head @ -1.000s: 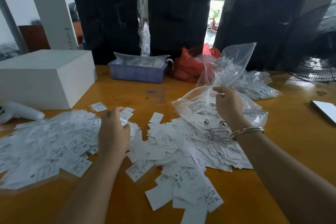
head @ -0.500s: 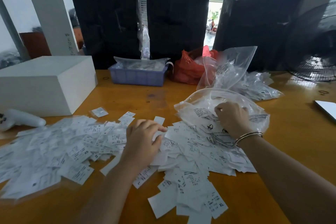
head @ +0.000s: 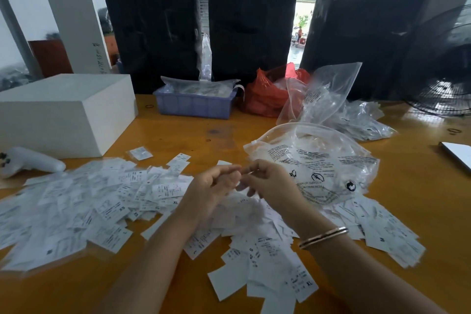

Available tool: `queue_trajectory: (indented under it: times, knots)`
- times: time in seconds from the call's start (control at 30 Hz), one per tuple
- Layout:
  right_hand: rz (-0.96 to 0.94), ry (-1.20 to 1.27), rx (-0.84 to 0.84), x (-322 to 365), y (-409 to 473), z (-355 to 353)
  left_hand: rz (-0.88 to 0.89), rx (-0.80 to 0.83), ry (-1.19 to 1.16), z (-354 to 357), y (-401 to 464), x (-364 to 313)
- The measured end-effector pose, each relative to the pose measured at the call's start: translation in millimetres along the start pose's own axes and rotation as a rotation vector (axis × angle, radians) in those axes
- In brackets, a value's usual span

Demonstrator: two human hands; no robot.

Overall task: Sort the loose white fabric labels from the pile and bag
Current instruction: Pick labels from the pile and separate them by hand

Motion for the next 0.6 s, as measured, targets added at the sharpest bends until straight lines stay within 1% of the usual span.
queue_trajectory:
  times: [0.03,0.13,0.17,0.2,0.27,0.3,0.37,0.43,0.5,0.53,0.6]
  knots:
    - [-0.006,0.015,-0.014,-2,0,2,-0.007,-0.022,-0.018,0,1,2]
    - [0.009,0.107,-0.109,-8,0,0,-0.051,-0.162,-0.081,-7,4,7]
    - [0.011,0.02,-0.131,-11,1,-2,-0.077,-0.189,-0.141,-10,5,10]
    - [0.004,-0.181,-0.116,-13,1,-4,-0.1,-0.2,-0.215,-12,6,12]
    - [-0.008,-0.663,0.021,-20,0,0,-0.131,-0.189,-0.346,-14,7,14]
    - [-0.024,-0.818,0.089,-22,-2,4,-0.138,-0.187,-0.384,-14,8,15]
    - [-0.097,-0.966,0.14,-23,-5,11,-0.142,-0.189,-0.411,-14,9,15]
    - [-0.161,-1.033,0.091,-21,-6,12,-0.149,-0.202,-0.399,-15,9,17]
    - [-0.204,-1.03,0.024,-17,-7,10,-0.151,-0.224,-0.366,-16,10,18]
    - [-0.229,-0.993,-0.02,-15,-8,8,-0.149,-0.234,-0.35,-16,10,18]
    - [-0.251,-0.808,-0.141,-12,-9,4,-0.153,-0.254,-0.335,-17,10,18]
Point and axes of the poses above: each hand's wrist, its own y-axis towards the middle knuckle, its own z-axis out of the palm, x = y × z, the point moved 4 cm from there along y, towards the middle knuckle, and after that the axes turned 10 degrees about -z, right-handed, at the moved point
